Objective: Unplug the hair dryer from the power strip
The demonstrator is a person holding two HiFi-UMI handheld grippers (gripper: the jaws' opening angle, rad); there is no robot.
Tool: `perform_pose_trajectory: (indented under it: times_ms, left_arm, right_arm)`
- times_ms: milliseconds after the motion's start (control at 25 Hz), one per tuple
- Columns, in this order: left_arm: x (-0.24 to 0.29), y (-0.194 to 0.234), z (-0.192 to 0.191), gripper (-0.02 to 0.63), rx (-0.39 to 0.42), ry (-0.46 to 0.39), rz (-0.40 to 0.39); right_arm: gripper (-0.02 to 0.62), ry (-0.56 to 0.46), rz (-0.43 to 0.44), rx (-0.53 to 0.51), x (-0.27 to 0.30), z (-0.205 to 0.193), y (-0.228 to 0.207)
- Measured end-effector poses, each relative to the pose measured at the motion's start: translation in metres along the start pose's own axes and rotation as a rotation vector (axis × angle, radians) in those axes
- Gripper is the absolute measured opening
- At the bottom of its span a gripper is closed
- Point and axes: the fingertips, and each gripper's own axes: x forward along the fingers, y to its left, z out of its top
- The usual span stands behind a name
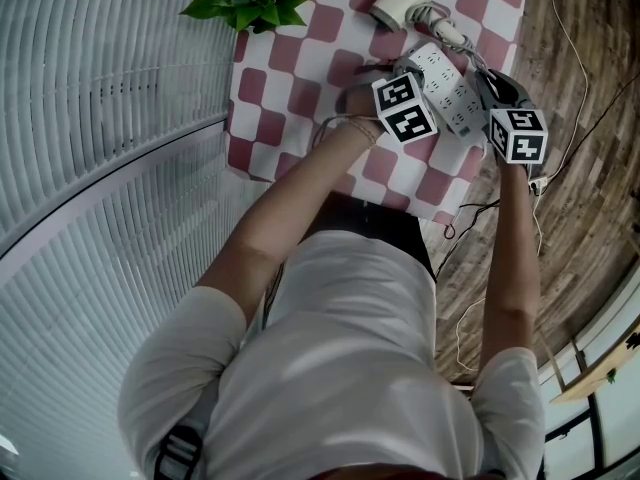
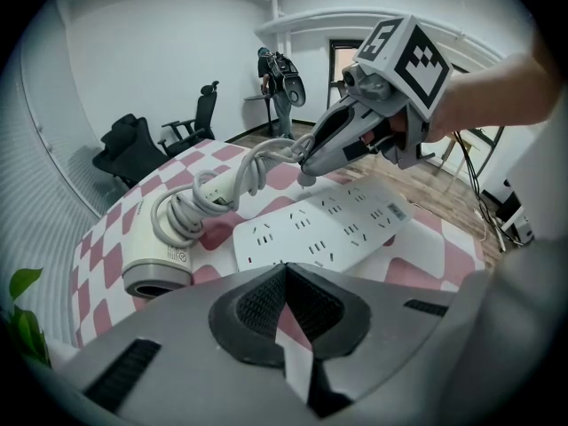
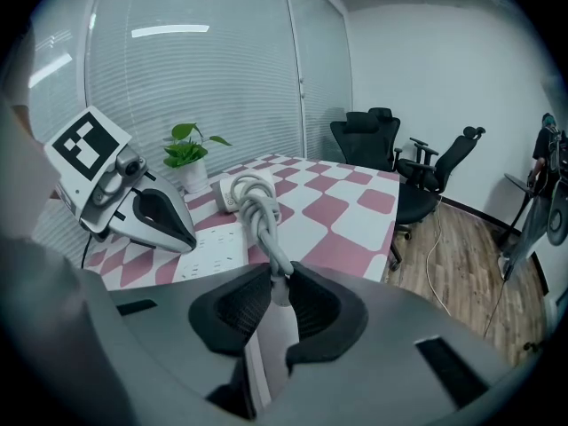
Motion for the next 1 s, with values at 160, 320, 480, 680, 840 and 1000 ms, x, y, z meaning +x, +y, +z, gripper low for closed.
perform_pose_trajectory:
  times_ms: [160, 320, 480, 680, 840, 1000]
  left_arm:
    - [0.000, 0.001, 0.000, 0.029, -0.004, 0.001, -0.001]
    - [0.001, 0.000, -0.001, 0.029, 0.002, 0.002, -0.002]
    - [0.000, 0.001, 0.000, 0.029, -0.011, -0.001, -0.007]
    - [-0.001, 0.001, 0.001, 0.029, -0.045, 0.000, -0.029]
    - [-0.001, 0.002, 0.000, 0.029, -0.106, -0.024, -0.055]
    - [-0.007, 0.005, 0.001, 0.029, -0.171, -0.069, -0.067]
  right_arm:
    - [0.074, 0.002, 0.003, 0.012, 0.005, -0.007, -0.002]
    - [0.075, -0.009, 0.001, 0.010, 0.005, -0.008, -0.002]
    - [0.075, -0.006, 0.004, 0.009, 0.005, -0.009, -0.002]
    - [0.081, -0.021, -0.013, 0.039, 0.005, -0.008, -0.003]
    - [0.155, -0.024, -0.020, 0.076, 0.004, -0.012, -0.002]
    - [0.178, -0.027, -0.038, 0.071, -0.003, -0.011, -0.002]
